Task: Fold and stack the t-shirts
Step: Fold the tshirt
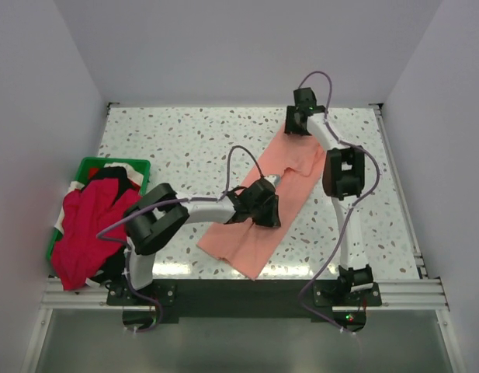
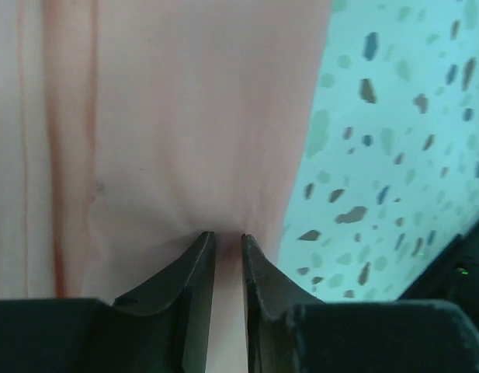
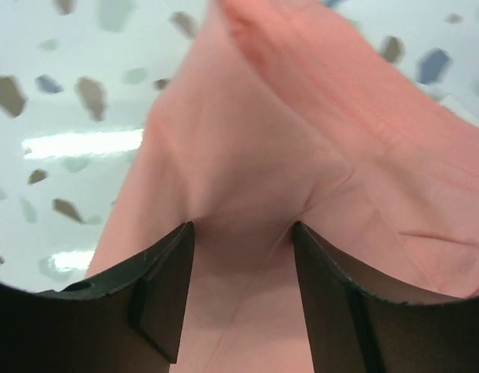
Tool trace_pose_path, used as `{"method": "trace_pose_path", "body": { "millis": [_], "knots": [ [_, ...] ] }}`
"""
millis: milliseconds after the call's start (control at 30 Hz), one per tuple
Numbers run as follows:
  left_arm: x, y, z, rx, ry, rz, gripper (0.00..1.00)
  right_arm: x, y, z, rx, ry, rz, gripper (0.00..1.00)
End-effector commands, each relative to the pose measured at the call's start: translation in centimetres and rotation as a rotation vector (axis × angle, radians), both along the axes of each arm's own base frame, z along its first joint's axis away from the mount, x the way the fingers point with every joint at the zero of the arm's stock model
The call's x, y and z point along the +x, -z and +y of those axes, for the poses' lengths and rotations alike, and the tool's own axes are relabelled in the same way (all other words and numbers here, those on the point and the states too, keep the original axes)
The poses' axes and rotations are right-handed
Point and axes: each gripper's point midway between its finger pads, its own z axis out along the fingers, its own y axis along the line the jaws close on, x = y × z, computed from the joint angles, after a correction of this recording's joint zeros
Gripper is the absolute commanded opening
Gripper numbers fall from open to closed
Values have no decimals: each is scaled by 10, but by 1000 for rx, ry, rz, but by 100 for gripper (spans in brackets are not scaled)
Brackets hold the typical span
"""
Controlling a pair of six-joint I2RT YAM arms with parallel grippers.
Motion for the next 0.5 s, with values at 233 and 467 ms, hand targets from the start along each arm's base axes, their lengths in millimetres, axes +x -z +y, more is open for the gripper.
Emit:
{"method": "trace_pose_path", "body": {
  "millis": [233,467],
  "knots": [
    [25,-78,-46,-265,60,-81,46,12,-67,59,-107,-265,-129,86],
    [39,-100,18,-124,-4,-186,43,-18,-147,49,-20,-120,-217,93]
  ]
}}
